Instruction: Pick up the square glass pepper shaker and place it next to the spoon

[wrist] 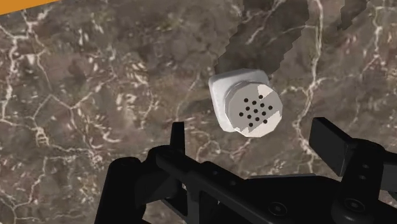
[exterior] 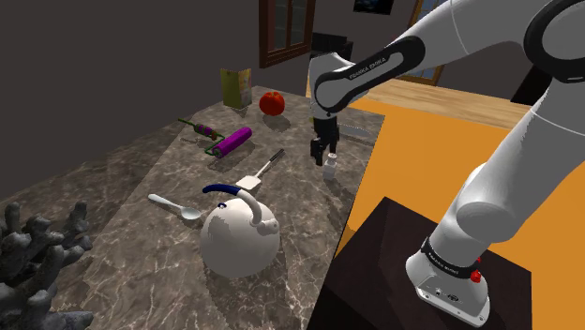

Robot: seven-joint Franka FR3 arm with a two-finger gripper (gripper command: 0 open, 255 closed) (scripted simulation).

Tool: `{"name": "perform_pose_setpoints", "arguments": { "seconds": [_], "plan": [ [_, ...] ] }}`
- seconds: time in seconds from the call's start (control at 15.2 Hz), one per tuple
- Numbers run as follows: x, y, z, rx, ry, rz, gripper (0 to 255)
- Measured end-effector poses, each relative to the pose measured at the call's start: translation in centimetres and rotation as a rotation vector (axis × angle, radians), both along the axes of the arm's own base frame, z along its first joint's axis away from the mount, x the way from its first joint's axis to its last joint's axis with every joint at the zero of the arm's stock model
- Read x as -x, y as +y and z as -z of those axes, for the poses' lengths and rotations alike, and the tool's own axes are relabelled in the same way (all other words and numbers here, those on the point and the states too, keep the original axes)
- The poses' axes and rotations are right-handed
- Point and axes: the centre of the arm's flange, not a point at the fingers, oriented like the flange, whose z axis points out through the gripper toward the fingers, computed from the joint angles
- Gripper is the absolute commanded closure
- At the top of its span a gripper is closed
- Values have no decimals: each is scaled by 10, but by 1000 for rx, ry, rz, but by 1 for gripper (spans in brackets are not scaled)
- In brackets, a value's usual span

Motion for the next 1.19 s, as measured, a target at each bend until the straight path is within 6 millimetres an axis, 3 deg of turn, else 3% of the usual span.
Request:
{"name": "perform_pose_setpoints", "arguments": {
  "seconds": [0.2,0.59,0.66,1.19],
  "plan": [
    [2,0,15,0,0,0,0],
    [4,0,19,0,0,0,0],
    [4,0,19,0,0,0,255],
    [4,0,19,0,0,0,255]
  ]
}}
